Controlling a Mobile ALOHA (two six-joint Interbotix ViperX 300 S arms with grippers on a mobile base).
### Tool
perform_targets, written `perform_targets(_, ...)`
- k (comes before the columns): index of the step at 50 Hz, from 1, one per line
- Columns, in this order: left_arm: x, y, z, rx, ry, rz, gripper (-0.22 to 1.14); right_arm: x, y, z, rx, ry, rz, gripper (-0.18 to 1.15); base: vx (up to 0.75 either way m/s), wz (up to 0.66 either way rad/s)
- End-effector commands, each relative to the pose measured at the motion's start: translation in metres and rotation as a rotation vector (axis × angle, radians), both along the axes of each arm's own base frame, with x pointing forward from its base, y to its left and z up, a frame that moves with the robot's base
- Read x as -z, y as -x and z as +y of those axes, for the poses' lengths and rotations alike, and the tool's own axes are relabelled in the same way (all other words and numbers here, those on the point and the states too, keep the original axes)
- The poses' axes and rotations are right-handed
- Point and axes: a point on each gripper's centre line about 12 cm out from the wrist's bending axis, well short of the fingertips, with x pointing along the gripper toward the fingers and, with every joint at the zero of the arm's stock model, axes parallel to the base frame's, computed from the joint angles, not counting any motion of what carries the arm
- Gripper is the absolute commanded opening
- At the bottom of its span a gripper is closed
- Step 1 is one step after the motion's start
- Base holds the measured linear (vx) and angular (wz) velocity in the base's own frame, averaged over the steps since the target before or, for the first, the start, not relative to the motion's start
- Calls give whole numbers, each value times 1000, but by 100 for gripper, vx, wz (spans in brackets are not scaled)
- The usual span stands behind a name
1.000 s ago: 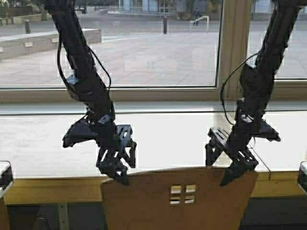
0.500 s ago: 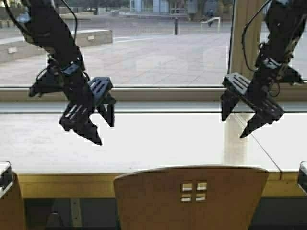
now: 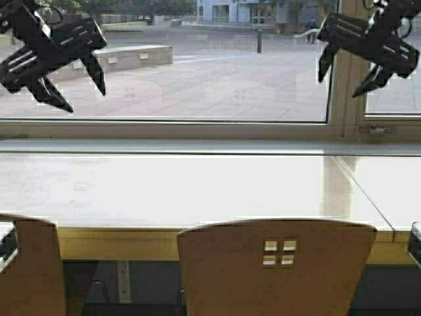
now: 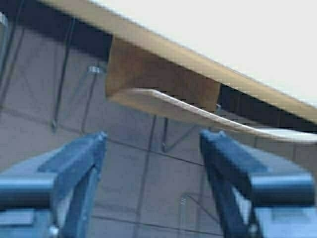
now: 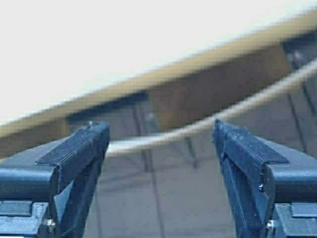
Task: Push the chairs under the table
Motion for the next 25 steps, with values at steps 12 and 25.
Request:
perform_targets(12,-51,18,25,113,-242,-271,91,-95,33,4,-127,102,-321,94,-12,5)
perform_targets(25,-62,12,25,80,-224,-314,91,-64,32,1,-139,180,-379,94,-21,8)
